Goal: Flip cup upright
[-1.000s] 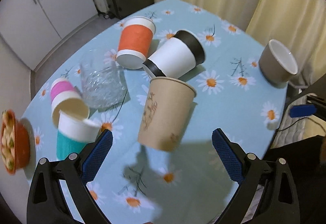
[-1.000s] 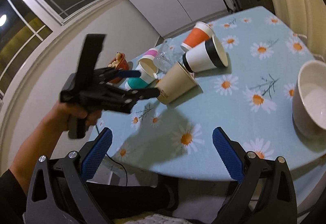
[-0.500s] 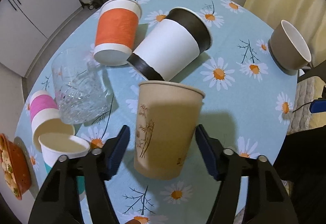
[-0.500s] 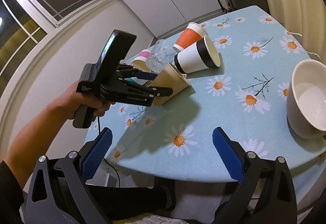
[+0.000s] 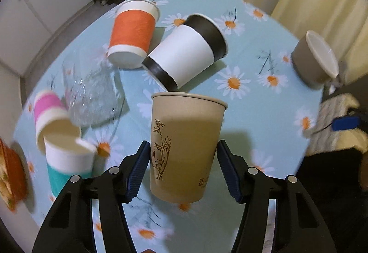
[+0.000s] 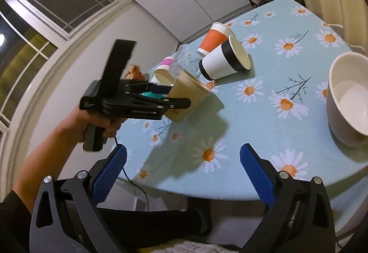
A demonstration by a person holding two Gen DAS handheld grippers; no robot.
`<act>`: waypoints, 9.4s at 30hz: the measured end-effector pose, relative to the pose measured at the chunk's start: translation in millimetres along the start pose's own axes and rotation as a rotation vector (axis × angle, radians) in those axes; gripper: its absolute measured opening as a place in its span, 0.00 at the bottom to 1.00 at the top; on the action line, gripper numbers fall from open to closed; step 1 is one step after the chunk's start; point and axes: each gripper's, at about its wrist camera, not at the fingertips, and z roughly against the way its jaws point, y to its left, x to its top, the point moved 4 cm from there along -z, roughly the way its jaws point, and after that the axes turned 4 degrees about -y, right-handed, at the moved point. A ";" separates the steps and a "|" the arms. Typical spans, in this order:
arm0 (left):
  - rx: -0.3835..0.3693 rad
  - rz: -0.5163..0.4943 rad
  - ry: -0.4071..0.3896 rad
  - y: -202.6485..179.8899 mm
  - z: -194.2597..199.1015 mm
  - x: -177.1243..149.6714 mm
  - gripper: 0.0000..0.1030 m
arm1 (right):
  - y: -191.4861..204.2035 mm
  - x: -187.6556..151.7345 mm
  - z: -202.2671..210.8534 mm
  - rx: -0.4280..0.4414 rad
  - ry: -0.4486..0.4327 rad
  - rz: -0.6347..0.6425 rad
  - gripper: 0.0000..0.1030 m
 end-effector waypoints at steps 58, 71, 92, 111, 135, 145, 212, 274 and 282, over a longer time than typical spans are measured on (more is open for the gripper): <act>-0.088 0.876 -0.151 -20.1 29.4 -120.0 0.70 | 0.1 -11.7 3.6 0.064 0.044 -0.033 0.95; -0.074 0.879 -0.294 -9.3 92.1 -171.4 0.70 | 6.6 -16.7 -31.7 0.003 0.158 -0.022 0.95; -0.110 0.897 -0.573 -23.7 128.3 -262.8 0.70 | 37.6 -17.5 -114.0 -0.226 0.385 0.066 0.91; -0.182 0.959 -0.613 -0.9 120.5 -284.3 0.70 | 40.4 -18.3 -150.8 -0.331 0.451 0.103 0.61; -0.148 0.974 -0.668 6.5 124.1 -285.6 0.70 | 92.8 -19.8 -85.9 -0.273 -0.033 0.346 0.61; -0.123 0.972 -0.678 6.8 125.3 -287.4 0.70 | 108.0 -50.3 -83.5 -0.367 -0.300 0.504 0.61; 0.007 0.865 -0.753 -11.7 144.2 -286.5 0.83 | 103.1 -99.3 -30.3 -0.424 -0.492 0.597 0.95; 0.277 0.429 -0.746 -109.9 170.9 -278.0 0.94 | 94.3 -117.6 68.0 -0.342 -0.327 0.614 0.95; 0.266 0.438 -0.752 -109.4 173.8 -278.9 0.94 | 94.1 -117.8 66.1 -0.358 -0.322 0.623 0.95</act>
